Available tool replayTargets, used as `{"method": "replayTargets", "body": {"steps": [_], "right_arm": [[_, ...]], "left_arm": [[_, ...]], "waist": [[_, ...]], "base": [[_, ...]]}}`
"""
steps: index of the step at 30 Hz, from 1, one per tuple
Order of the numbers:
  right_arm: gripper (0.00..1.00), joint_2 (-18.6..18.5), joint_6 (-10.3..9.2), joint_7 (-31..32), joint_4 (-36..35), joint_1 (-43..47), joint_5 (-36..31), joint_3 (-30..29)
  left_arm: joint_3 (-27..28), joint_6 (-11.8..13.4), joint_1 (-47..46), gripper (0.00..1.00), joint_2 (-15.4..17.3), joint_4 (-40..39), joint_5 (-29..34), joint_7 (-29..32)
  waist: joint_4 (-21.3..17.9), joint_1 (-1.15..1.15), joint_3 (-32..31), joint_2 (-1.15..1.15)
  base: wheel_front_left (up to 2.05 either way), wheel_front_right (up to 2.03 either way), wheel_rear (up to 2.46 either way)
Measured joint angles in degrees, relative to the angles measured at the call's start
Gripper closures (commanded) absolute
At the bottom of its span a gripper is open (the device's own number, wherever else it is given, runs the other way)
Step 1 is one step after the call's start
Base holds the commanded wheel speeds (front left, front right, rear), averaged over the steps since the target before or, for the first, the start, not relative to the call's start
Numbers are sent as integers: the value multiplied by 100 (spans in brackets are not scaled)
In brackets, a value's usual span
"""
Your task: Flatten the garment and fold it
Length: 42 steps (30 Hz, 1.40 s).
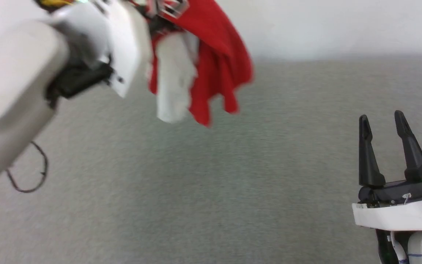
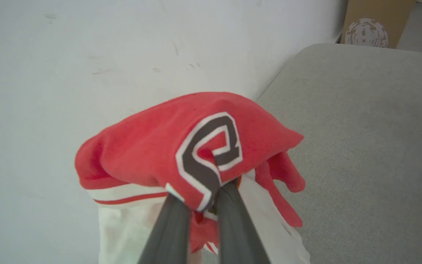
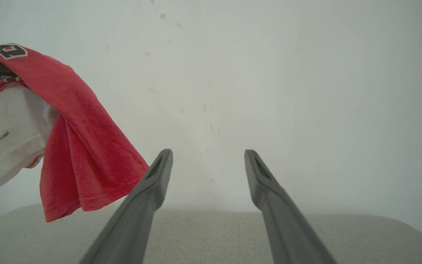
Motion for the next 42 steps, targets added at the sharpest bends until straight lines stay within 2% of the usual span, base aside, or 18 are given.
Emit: {"method": "replayTargets", "body": {"steps": [9, 16, 20, 25, 30, 31, 32, 37, 40, 42], "right_arm": [[0, -2, 0, 0, -13, -3, 63, -43], [0, -5, 0, 0, -24, -64, 93, -63], [0, -5, 0, 0, -23, -227, 101, -7], [0, -4, 0, 0, -23, -371, 134, 14], [0, -5, 0, 0, 13, -370, 133, -22], [0, -5, 0, 0, 29, -369, 133, -24], [0, -5, 0, 0, 46, -366, 132, -33], [0, -5, 0, 0, 112, -262, 131, -40], [0, -4, 0, 0, 137, -99, 126, -94], [0, -9, 0, 0, 149, 12, 124, -137]], "left_arm": [[-648, 0, 537, 100, -457, -13, -64, -244], [-951, 0, 1430, 100, -855, 369, -247, -311], [-985, 1, 1986, 100, -1112, 722, 19, 92], [-942, 2, 2745, 100, -1372, 695, 572, 646], [-846, 7, 2782, 100, -1397, 634, 717, 803], [-854, 7, 2790, 65, -1403, 656, 747, 716], [-868, 5, 2790, 0, -1414, 710, 776, 544], [-983, 2, 2841, 0, -1519, 959, 800, -589], [-844, 3, 2837, 0, -1497, 1087, 853, -1307], [-695, 129, 2839, 0, -1494, 1105, 953, -1771]], "waist": [[-751, 0, 6, 0], [-1001, 0, 302, 0], [-1054, 1, 527, 0], [-1116, 1, 768, 0], [-1115, 0, 845, 0], [-1105, 0, 831, 0], [-1092, 0, 809, 0], [-1000, 1, 580, 0], [-917, 0, 380, 0], [-847, 0, 239, 0]], "base": [[0, 0, 0], [0, 0, 0], [0, 0, 0], [0, 0, 0], [0, 0, 0], [0, 0, 0], [0, 0, 0], [0, 0, 0], [0, 0, 0], [0, 0, 0]]}}
